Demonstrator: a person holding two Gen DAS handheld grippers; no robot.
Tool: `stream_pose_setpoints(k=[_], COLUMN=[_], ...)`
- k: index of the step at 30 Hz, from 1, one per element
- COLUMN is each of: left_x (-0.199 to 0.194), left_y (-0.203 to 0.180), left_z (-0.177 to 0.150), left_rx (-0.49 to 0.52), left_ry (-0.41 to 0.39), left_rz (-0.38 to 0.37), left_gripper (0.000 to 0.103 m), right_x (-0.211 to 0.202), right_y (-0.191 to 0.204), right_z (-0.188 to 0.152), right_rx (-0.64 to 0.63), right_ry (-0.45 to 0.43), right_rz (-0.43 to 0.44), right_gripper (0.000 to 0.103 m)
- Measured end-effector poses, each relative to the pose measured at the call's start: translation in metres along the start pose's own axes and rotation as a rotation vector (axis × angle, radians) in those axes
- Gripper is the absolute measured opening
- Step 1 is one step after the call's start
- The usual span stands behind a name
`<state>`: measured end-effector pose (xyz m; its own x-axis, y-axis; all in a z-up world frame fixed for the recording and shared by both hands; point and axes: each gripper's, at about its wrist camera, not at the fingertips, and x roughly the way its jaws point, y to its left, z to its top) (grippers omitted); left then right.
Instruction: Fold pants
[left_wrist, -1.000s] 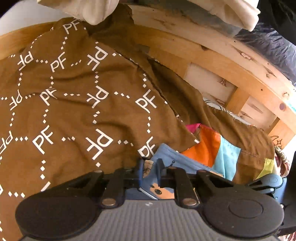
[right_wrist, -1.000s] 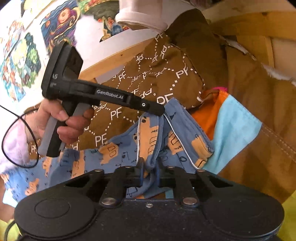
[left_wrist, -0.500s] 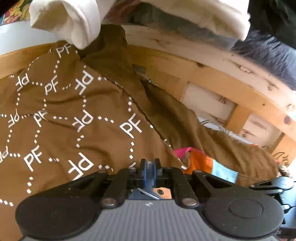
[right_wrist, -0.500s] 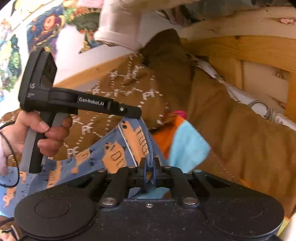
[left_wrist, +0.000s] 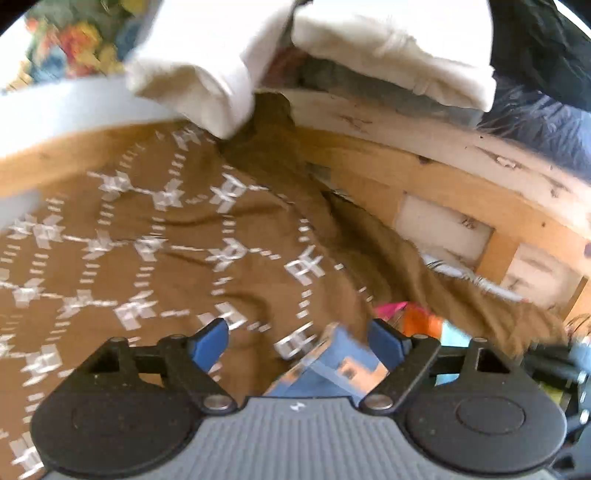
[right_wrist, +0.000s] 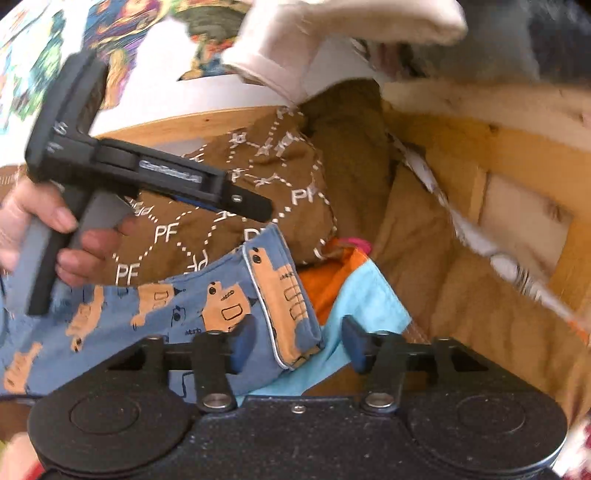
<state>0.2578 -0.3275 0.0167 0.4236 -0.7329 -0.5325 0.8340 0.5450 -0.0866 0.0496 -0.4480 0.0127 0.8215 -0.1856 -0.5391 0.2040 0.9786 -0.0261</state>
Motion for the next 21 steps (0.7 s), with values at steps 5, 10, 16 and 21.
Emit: stream_pose_setpoints(k=[5,10,16,21], left_x=[-0.052,-0.1,-0.151,-0.193], left_y=[0.002,0.007,0.043,0.076], left_z=[-0.043,-0.102,-0.155,-0.147], left_rx=[0.131,0.148,-0.053,-0.051], left_ry=[0.023,0.089,0.199,0.176], left_rz=[0.243,0.406,0.541,0.6], left_gripper=[0.098,0.098,0.098,0.098], right_x=[0.002,0.008,0.026,0.012], right_y=[0.019,0.038,0.049,0.06], right_z=[-0.001,-0.01,-0.027,-0.024], right_rx=[-0.111,-0.206,-0.312,-0.302], right_ry=[-0.007,0.024,0.114,0.067], right_rz=[-0.007,-0.046,-0.165,-0.202], right_gripper=[0.087,0.102,0.102,0.102])
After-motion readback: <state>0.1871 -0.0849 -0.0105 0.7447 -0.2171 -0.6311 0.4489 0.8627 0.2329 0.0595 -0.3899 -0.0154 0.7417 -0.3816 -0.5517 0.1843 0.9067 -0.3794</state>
